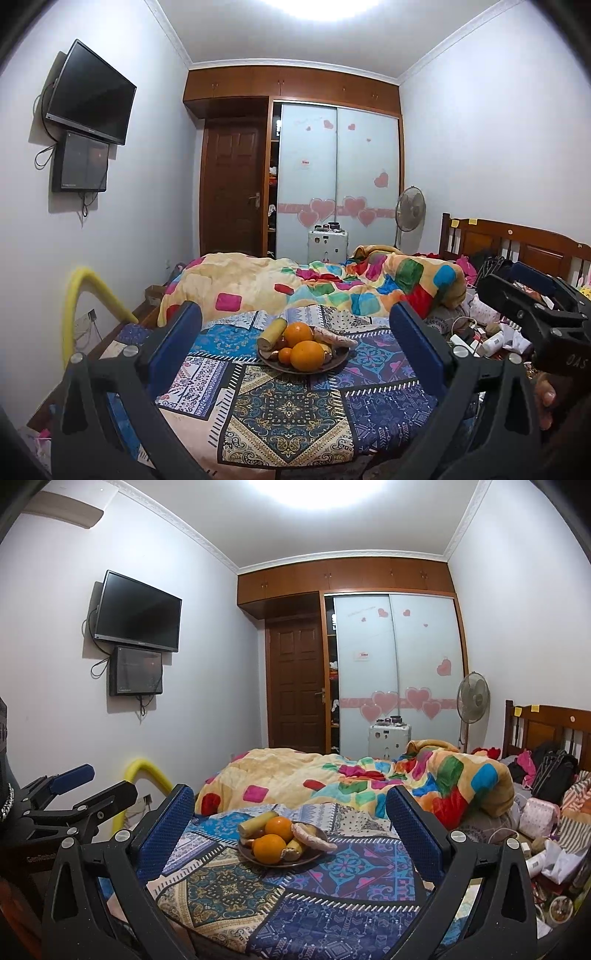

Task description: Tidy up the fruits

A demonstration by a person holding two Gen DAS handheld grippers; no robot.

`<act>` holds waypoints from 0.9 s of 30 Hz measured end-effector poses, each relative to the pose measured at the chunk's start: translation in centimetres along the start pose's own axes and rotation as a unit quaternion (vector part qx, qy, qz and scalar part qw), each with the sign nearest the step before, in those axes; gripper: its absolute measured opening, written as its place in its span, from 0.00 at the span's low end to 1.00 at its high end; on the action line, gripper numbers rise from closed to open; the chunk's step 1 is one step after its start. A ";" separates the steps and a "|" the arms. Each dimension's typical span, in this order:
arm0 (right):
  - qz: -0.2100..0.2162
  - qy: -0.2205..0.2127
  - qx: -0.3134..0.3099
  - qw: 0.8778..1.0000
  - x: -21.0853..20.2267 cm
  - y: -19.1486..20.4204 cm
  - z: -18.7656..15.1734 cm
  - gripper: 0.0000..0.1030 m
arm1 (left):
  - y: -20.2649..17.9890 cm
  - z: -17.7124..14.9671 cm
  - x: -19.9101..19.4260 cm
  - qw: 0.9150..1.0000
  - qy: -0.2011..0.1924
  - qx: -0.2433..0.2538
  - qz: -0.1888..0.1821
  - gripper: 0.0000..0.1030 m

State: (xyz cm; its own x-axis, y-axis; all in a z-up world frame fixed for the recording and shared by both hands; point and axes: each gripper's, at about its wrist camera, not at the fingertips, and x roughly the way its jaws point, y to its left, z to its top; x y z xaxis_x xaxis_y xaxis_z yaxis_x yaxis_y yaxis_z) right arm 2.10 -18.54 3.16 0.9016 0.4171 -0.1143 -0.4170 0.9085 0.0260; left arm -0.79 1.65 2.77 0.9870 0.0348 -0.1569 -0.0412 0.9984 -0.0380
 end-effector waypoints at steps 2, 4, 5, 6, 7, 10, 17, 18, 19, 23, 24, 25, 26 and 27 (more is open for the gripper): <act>0.000 -0.001 0.000 1.000 -0.1 0.0 0.0 1.00 | -0.1 -0.1 0.1 1.000 0.001 0.000 0.000 1.00; 0.000 -0.001 0.000 1.000 -0.1 0.0 0.0 1.00 | -0.1 -0.1 0.1 1.000 0.002 -0.001 -0.001 1.00; 0.000 0.000 0.001 1.000 -0.1 0.0 0.0 1.00 | -0.1 -0.1 0.1 1.000 0.003 -0.001 -0.001 1.00; 0.001 0.000 0.001 1.000 -0.1 0.0 0.0 1.00 | -0.1 -0.1 0.2 1.000 0.003 -0.001 0.000 1.00; 0.001 0.000 0.001 1.000 0.0 0.0 0.0 1.00 | -0.1 -0.2 0.2 1.000 0.004 -0.001 -0.001 1.00; -0.001 -0.001 0.001 1.000 0.0 -0.1 0.1 1.00 | -0.2 -0.2 0.3 1.000 0.004 -0.003 -0.002 1.00; -0.002 -0.002 0.002 1.000 0.0 -0.2 0.1 1.00 | -0.4 -0.2 0.6 1.000 0.003 -0.007 -0.003 1.00; -0.002 -0.002 0.003 1.000 0.1 -0.2 0.2 1.00 | -0.4 -0.2 0.6 1.000 0.003 -0.008 -0.004 1.00; -0.002 -0.002 0.003 1.000 0.1 -0.3 0.1 1.00 | -0.5 -0.2 0.6 1.000 0.002 -0.008 -0.004 1.00; -0.002 -0.002 0.002 1.000 0.1 -0.3 0.1 1.00 | -0.4 -0.2 0.7 1.000 0.004 -0.008 -0.007 1.00; -0.002 -0.002 0.002 1.000 0.1 -0.3 0.1 1.00 | -0.4 -0.2 0.7 1.000 0.006 -0.008 -0.010 1.00; -0.003 -0.002 0.002 1.000 0.1 -0.3 0.1 1.00 | -0.5 -0.2 0.8 1.000 0.008 -0.007 -0.013 1.00; -0.002 -0.002 0.003 1.000 0.1 -0.3 0.2 1.00 | -0.4 -0.1 0.8 1.000 0.010 -0.007 -0.015 1.00; -0.001 -0.002 0.003 1.000 0.1 -0.3 0.2 1.00 | -0.5 -0.1 0.9 1.000 0.012 -0.007 -0.017 1.00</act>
State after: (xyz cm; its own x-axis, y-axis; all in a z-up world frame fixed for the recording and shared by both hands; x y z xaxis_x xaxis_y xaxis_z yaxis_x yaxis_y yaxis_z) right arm 2.31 -18.79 3.31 0.9030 0.4153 -0.1104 -0.4144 0.9095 0.0319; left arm 0.09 1.19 2.53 0.9837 -0.0013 -0.1797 -0.0092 0.9983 -0.0573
